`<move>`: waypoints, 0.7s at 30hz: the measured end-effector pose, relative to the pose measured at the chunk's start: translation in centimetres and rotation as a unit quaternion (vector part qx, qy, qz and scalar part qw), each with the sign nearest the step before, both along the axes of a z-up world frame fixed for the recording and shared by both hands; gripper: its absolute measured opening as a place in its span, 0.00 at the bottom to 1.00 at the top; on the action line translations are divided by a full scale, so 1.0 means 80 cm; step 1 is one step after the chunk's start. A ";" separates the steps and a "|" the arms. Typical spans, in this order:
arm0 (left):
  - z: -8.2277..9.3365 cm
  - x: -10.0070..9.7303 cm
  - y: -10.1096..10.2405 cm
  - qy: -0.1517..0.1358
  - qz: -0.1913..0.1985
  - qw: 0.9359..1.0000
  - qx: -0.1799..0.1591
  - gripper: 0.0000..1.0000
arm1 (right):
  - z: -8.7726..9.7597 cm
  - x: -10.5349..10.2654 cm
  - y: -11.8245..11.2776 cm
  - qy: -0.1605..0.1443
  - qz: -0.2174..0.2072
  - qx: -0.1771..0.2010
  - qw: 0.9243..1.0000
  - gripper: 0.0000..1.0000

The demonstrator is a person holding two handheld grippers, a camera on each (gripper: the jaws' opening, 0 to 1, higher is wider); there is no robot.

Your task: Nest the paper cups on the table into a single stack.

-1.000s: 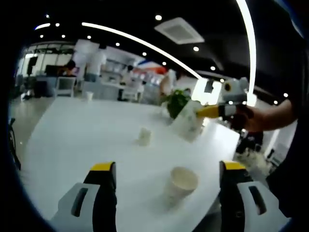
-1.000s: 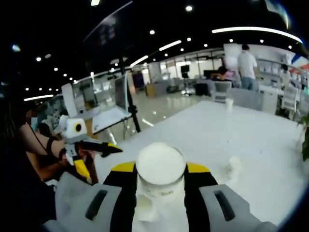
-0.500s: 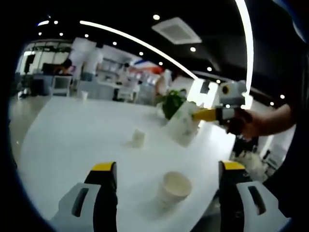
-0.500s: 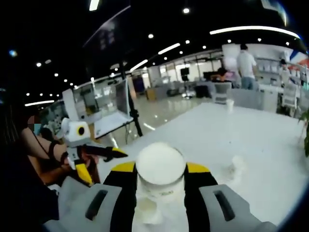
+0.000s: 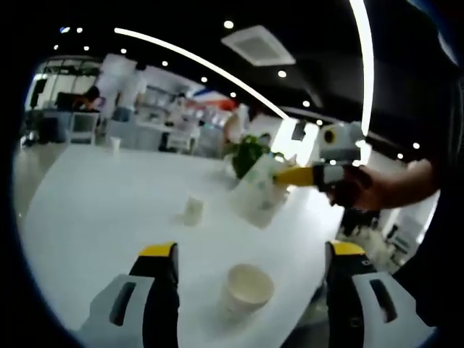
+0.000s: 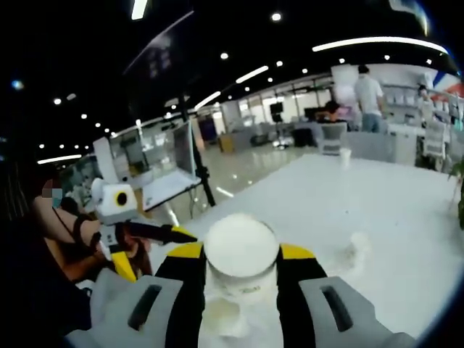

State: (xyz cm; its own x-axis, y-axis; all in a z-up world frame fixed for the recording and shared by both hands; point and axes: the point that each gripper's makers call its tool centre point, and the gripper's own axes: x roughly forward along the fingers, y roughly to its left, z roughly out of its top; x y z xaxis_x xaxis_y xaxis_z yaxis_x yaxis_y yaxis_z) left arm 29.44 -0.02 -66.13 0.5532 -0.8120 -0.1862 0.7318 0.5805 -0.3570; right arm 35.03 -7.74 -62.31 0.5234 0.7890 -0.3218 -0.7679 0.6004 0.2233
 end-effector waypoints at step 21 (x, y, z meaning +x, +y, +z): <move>0.006 -0.012 -0.035 0.036 -0.040 0.998 -0.035 0.70 | 0.003 -0.021 0.017 0.011 0.019 0.025 0.999 0.34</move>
